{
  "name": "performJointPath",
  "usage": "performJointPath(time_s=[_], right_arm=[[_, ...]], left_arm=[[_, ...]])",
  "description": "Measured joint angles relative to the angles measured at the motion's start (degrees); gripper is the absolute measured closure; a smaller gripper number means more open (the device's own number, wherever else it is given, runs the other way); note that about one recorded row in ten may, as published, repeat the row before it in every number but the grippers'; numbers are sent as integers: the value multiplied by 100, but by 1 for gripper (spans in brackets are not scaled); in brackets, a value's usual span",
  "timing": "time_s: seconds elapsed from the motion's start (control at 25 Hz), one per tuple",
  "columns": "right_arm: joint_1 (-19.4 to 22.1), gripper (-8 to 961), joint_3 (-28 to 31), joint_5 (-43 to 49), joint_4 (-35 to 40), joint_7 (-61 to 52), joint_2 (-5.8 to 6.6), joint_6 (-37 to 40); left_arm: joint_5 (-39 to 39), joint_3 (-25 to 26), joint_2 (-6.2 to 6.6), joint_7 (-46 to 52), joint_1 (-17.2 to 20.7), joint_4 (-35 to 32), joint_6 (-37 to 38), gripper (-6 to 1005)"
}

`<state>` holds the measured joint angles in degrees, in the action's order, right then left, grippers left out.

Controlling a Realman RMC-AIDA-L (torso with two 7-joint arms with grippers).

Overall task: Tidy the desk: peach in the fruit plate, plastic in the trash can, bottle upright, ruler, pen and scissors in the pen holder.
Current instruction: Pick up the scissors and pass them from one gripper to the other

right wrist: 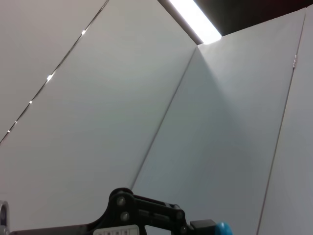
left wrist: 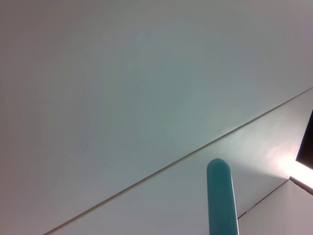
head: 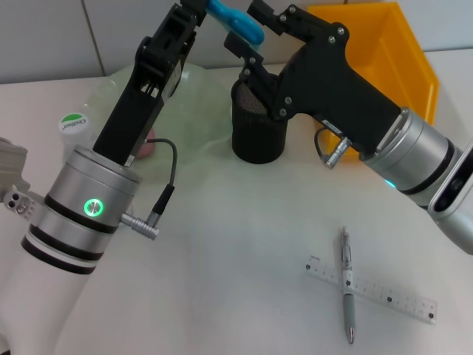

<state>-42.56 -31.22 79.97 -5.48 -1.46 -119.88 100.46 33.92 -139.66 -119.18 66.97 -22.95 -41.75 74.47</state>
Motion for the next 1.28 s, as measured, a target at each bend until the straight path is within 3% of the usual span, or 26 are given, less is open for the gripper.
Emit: performJointPath(time_s=[0.16,0.76,0.92,1.12,1.28], right_arm=[[-32,597,2,0,-27,2,0,-8],[-69,655,60,0,-59,6,0,-72],[-82,790,63,0,-59,6,0,-72],[-88,789,64,32,-59,6,0,-72],[-73,851,56,45,-59,6,0,-65]], left_arm=[[0,0,0,-4,1,0,2,740],[0,1,0,-9,-10,0,7,738],[0,0,0,-9,-17,0,5,737],[0,0,0,-9,-26,0,-6,737],[-5,-6,0,-8,-26,1,-7,736]])
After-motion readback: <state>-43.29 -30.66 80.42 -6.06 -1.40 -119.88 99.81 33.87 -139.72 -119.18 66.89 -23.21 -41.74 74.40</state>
